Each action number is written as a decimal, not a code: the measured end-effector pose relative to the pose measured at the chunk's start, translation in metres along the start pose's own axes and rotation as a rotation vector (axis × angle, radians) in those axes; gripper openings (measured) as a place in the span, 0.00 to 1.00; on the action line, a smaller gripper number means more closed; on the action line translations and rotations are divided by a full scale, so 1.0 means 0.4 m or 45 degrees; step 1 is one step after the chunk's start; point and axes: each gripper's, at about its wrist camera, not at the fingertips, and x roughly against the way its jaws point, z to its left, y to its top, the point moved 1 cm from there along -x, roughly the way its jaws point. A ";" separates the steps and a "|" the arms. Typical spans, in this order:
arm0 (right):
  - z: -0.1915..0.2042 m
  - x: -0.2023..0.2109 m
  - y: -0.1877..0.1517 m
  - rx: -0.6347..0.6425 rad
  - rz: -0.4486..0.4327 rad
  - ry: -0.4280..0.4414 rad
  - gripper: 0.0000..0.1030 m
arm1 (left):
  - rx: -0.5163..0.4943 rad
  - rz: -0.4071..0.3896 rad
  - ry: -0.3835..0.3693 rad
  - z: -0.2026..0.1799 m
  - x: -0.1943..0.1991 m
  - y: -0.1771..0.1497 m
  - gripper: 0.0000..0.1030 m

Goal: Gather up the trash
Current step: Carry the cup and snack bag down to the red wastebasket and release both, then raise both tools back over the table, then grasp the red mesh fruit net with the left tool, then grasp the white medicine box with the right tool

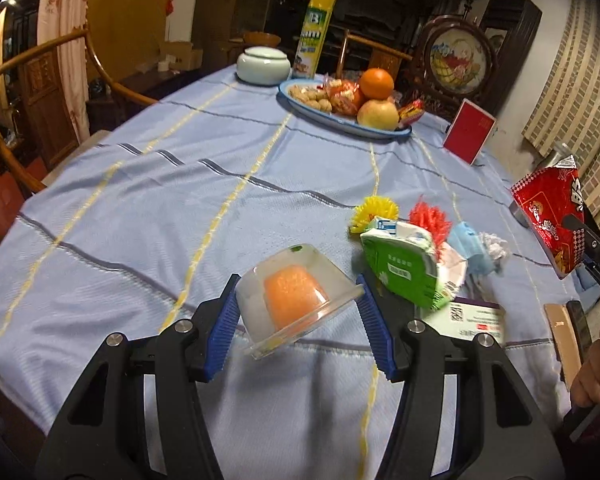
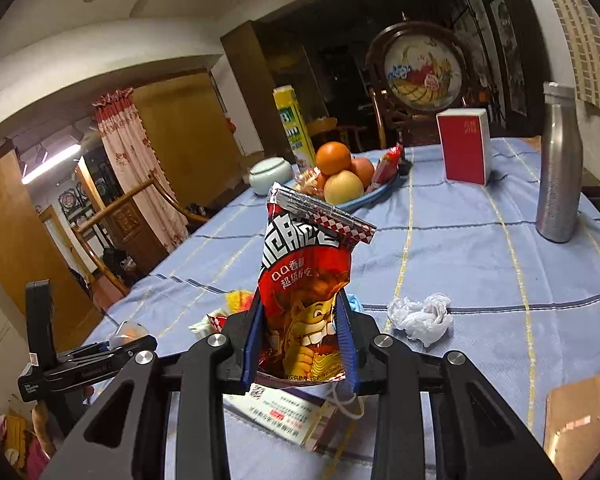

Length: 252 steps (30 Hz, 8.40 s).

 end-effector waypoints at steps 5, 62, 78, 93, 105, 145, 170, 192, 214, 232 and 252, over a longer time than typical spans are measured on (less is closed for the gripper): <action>0.032 0.057 -0.002 0.028 -0.039 0.036 0.32 | -0.011 -0.049 0.024 0.005 0.086 -0.018 0.55; 0.938 -0.097 -0.552 0.672 0.797 0.646 0.33 | 0.512 0.060 0.780 0.750 0.491 -0.620 0.93; 1.027 -0.151 -0.624 0.721 0.881 0.651 0.46 | 0.547 0.073 0.769 0.782 0.490 -0.644 0.93; 1.015 -0.136 -0.599 0.737 0.797 0.670 0.80 | 0.470 0.033 0.809 0.735 0.509 -0.617 0.93; 0.855 -0.050 -0.458 0.651 0.549 0.533 0.80 | 0.260 -0.054 0.746 0.552 0.510 -0.526 0.93; -0.004 0.010 -0.147 0.214 0.162 -0.367 0.87 | -0.317 0.034 0.268 -0.208 0.021 -0.143 0.93; -0.096 -0.110 -0.118 0.101 0.266 -0.387 0.91 | -0.269 0.088 0.198 -0.234 -0.145 -0.010 0.93; -0.112 -0.132 -0.128 0.054 0.339 -0.357 0.93 | 0.014 -0.001 0.149 -0.069 -0.222 0.106 0.94; -0.116 -0.134 -0.125 0.040 0.336 -0.316 0.93 | -0.085 0.038 -0.218 -0.150 -0.224 0.201 0.94; -0.119 -0.129 -0.126 0.031 0.323 -0.298 0.93 | 0.023 0.008 -0.030 0.007 -0.143 0.177 0.90; -0.130 -0.124 -0.124 -0.004 0.315 -0.264 0.93 | 0.199 0.068 -0.239 0.087 -0.211 0.102 0.36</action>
